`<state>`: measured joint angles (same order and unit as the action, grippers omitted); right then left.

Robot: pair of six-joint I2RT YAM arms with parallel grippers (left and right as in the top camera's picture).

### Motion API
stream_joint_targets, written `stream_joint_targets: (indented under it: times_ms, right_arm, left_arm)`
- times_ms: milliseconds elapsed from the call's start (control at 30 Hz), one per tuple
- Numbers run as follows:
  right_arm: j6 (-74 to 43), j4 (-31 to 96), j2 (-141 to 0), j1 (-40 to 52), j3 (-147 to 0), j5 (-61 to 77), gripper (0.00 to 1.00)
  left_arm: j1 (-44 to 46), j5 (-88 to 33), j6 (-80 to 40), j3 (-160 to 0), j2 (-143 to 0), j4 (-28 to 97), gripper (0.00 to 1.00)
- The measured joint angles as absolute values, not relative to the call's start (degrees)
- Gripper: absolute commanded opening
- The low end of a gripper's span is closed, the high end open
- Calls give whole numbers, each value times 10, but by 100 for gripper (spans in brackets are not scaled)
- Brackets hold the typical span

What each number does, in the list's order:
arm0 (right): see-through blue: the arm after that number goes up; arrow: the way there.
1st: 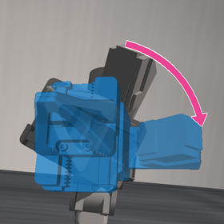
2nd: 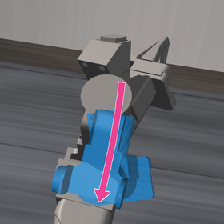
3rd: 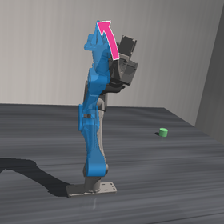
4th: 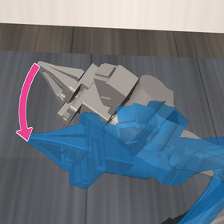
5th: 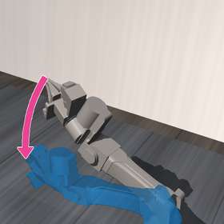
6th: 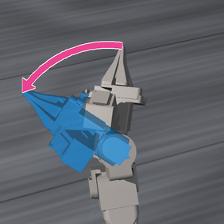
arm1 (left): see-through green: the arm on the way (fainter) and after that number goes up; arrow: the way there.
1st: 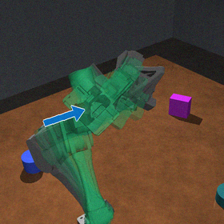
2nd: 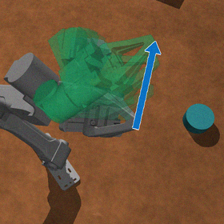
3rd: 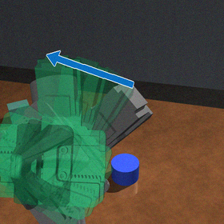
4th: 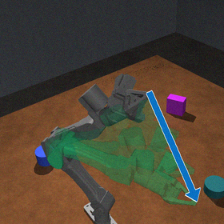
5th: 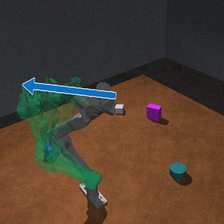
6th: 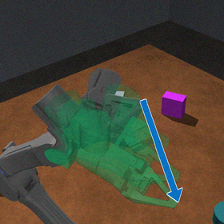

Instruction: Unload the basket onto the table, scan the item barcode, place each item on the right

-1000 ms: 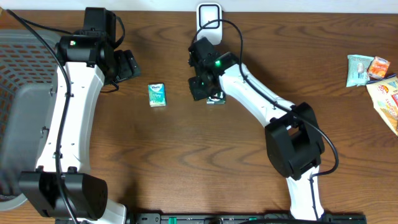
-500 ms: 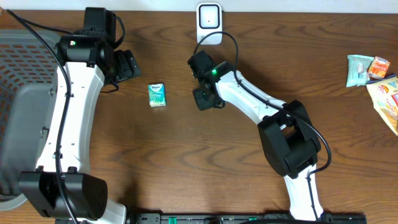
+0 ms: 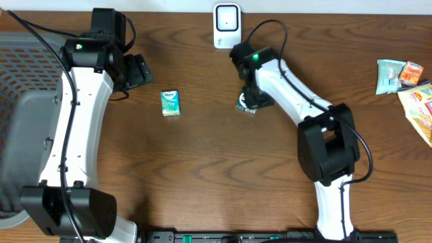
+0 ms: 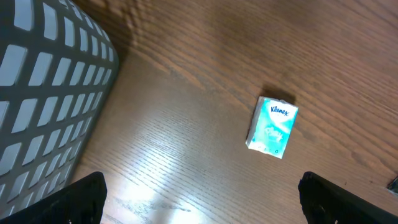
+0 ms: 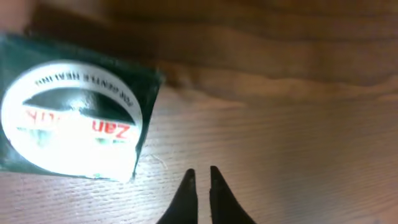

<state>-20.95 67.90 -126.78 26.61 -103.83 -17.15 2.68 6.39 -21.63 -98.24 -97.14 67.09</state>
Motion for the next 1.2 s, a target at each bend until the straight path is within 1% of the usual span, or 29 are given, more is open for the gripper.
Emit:
stream_joint_targets:
  times_ms: [33,200,267,333,367,500,633,767,833,933,1033,1067,1200]
  right_arm:
    - [-209,676,-1268,262,-1042,-161,12]
    - [-173,632,-1268,261,-1043,-49,22]
    - [-164,625,-1268,264,-1043,-29,25]
    - [-157,619,-1268,267,-1043,-13,31]
    - [-153,616,-1268,268,-1043,-7,36]
    - [-132,601,-1268,269,-1043,5,66]
    - [-84,572,-1268,269,-1043,8,84]
    - [-17,544,-1268,269,-1044,9,96]
    - [19,535,-1268,269,-1044,9,99]
    - [56,527,-1268,268,-1044,5,99]
    - [58,527,-1268,267,-1044,-7,99]
    - [49,528,-1268,266,-1044,-11,99]
    - [-50,548,-1268,258,-1044,-18,99]
  left_arm:
    - [27,64,-216,-982,-971,671,98]
    - [27,64,-216,-982,-971,671,98]
    - [27,64,-216,-982,-971,671,98]
    - [27,64,-216,-982,-971,671,98]
    - [27,64,-216,-982,-971,671,98]
    - [27,64,-216,-982,-971,671,98]
    - [27,64,-216,-982,-971,671,98]
    - [27,64,-216,-982,-971,671,98]
    - [27,64,-216,-982,-971,671,98]
    - [27,64,-216,-982,-971,671,98]
    - [27,64,-216,-982,-971,671,98]
    - [27,64,-216,-982,-971,671,98]
    - [27,64,-216,-982,-971,671,98]
